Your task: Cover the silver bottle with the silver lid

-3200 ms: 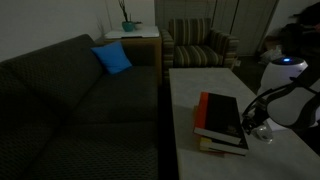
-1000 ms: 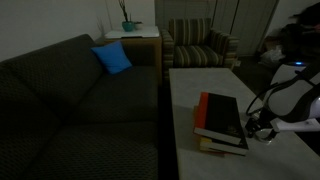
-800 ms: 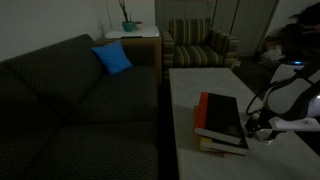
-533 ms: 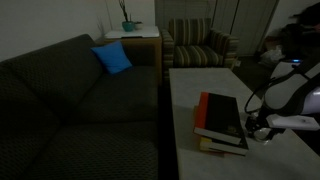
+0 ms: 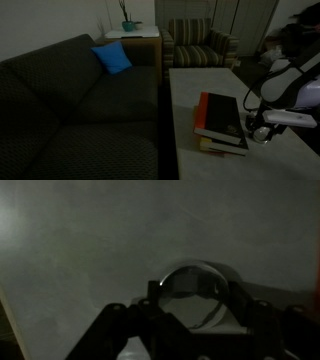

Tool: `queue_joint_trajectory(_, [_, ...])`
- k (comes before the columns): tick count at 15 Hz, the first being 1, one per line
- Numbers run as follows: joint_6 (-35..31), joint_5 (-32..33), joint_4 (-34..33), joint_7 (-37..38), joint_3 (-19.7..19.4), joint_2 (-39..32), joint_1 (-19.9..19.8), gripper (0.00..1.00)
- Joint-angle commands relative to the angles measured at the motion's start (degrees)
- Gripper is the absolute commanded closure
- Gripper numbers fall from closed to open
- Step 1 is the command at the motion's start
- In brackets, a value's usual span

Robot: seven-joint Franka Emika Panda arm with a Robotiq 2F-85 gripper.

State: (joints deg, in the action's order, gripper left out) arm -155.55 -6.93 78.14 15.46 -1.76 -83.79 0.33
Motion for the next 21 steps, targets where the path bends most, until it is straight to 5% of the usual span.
queue_joint_trajectory(1, [1.8,-0.8,-0.4,0.5,-0.4,-0.3,0.4,0.55])
queue_joint_trajectory(8, [0.3,0.1,2.2,5.6,-3.4,0.9,4.0,0.55])
queue_joint_trajectory(21, [-3.9,0.4,16.1,19.7,-14.0,7.4,18.7,0.55])
